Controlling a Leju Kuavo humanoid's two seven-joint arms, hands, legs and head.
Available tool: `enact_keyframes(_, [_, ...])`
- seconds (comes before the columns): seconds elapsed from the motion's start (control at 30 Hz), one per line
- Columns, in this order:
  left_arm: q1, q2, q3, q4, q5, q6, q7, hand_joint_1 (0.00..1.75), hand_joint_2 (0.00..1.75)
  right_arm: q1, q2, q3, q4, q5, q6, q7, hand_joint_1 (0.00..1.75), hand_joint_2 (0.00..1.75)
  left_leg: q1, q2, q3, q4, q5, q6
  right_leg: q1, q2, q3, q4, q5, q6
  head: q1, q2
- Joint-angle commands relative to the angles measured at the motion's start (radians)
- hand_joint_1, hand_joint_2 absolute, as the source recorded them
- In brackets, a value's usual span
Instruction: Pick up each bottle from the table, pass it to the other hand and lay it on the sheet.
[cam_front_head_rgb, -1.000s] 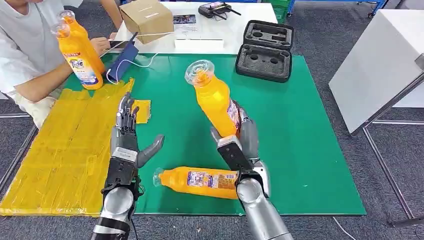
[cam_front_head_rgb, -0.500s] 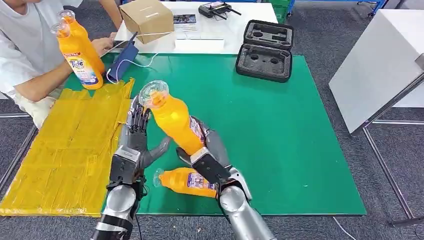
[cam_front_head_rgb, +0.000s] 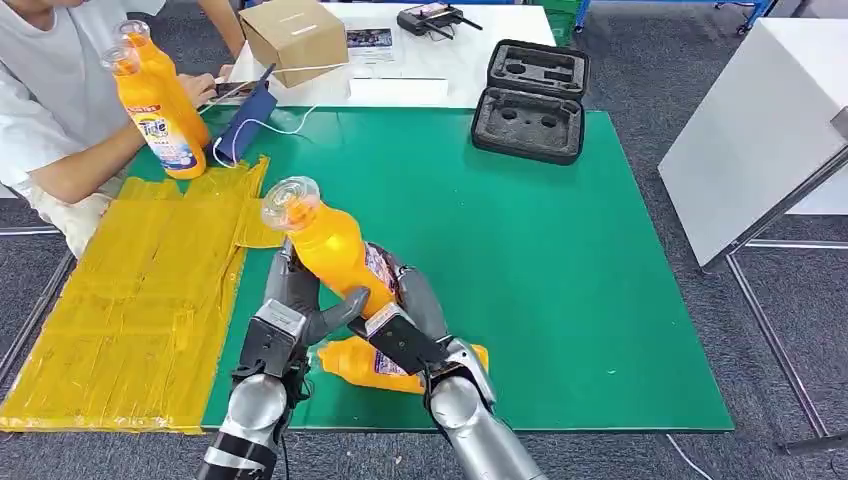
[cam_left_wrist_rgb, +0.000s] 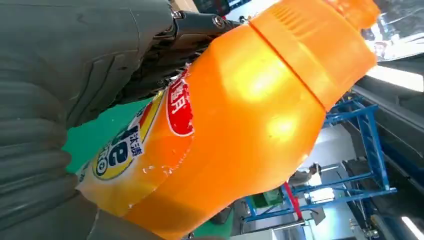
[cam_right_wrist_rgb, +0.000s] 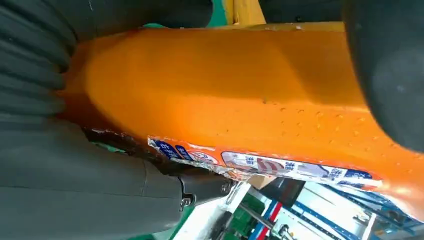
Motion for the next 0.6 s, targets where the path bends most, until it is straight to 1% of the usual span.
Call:
enact_keyframes(0.03, [-0.024,0.030,-0.071,0.081,-0.003,-0.021,0.010,0.00,1.75,-0.037,-0.003,0.032,0.092,0.017,-0.014,0.007,1.75,1.75,0.000,0.001,0.006,-0.001,-0.002,-0.001,0.000,0.002,0.007,-0.002,-0.001,-0.001,0.000,0.000])
enact_keyframes(0.07, [-0.024,0.030,-0.071,0.081,-0.003,-0.021,0.010,0.00,1.75,-0.037,-0.003,0.032,0.092,0.017,-0.014,0.007,1.75,1.75,0.000,0.001,0.005,-0.001,-0.001,-0.001,0.000,0.002,0.005,-0.002,-0.001,-0.001,0.000,0.000])
enact_keyframes(0.1, [-0.024,0.030,-0.071,0.081,-0.003,-0.021,0.010,0.00,1.75,-0.037,-0.003,0.032,0.092,0.017,-0.014,0.007,1.75,1.75,0.001,0.002,0.008,-0.001,-0.002,-0.002,0.001,0.003,0.008,-0.002,-0.002,-0.002,0.000,0.000])
enact_keyframes(0.2, [-0.024,0.030,-0.071,0.081,-0.003,-0.021,0.010,0.00,1.75,-0.037,-0.003,0.032,0.092,0.017,-0.014,0.007,1.75,1.75,0.000,0.001,0.003,-0.001,-0.001,-0.001,0.000,0.001,0.003,-0.001,0.000,-0.001,0.000,0.000])
enact_keyframes(0.3, [-0.030,0.029,-0.063,0.091,0.010,-0.030,0.012,0.00,1.75,-0.039,-0.002,0.034,0.098,0.022,-0.017,0.007,1.75,1.75,0.000,0.001,0.005,-0.001,-0.001,-0.002,0.000,0.002,0.006,-0.002,-0.001,-0.002,0.000,0.000])
enact_keyframes(0.33, [-0.032,0.029,-0.059,0.091,0.016,-0.032,0.012,1.75,1.75,-0.039,-0.002,0.035,0.098,0.024,-0.018,0.006,1.75,1.75,0.000,0.001,0.004,-0.001,-0.001,-0.001,0.000,0.002,0.004,-0.001,-0.001,-0.001,0.000,0.000])
enact_keyframes(0.37, [-0.034,0.025,-0.043,0.087,0.031,-0.027,0.011,1.75,1.75,-0.037,-0.002,0.043,0.097,0.036,-0.026,0.004,1.75,1.75,0.000,0.001,0.004,-0.001,-0.001,-0.001,0.000,0.001,0.004,-0.001,-0.001,-0.001,0.000,0.000])
enact_keyframes(0.4, [-0.036,0.025,-0.035,0.084,0.040,-0.028,0.011,1.75,1.75,-0.036,-0.002,0.045,0.096,0.039,-0.028,0.005,1.75,1.75,0.001,0.002,0.007,-0.001,-0.002,-0.002,0.001,0.002,0.007,-0.002,-0.002,-0.002,0.000,0.000])
enact_keyframes(0.47, [-0.040,0.026,-0.025,0.083,0.046,-0.030,0.012,1.75,1.75,-0.031,-0.003,0.050,0.091,0.048,-0.035,0.005,1.75,1.75,0.000,0.001,0.004,-0.001,-0.001,-0.001,0.000,0.002,0.004,-0.001,-0.001,-0.001,0.000,0.000])
enact_keyframes(0.57, [-0.046,0.024,-0.013,0.099,0.047,-0.031,0.012,1.75,1.75,-0.023,-0.007,0.063,0.070,0.066,-0.047,-0.003,1.75,1.75,0.001,0.002,0.008,-0.001,-0.003,-0.002,0.001,0.003,0.008,-0.001,-0.002,-0.002,0.000,0.000])
enact_keyframes(0.6, [-0.049,0.022,-0.006,0.110,0.046,-0.033,0.012,1.75,1.75,-0.017,-0.009,0.075,0.055,0.083,-0.057,-0.005,1.75,1.75,0.000,0.001,0.005,-0.001,-0.002,-0.002,0.000,0.001,0.006,-0.001,-0.001,-0.002,0.000,0.000])
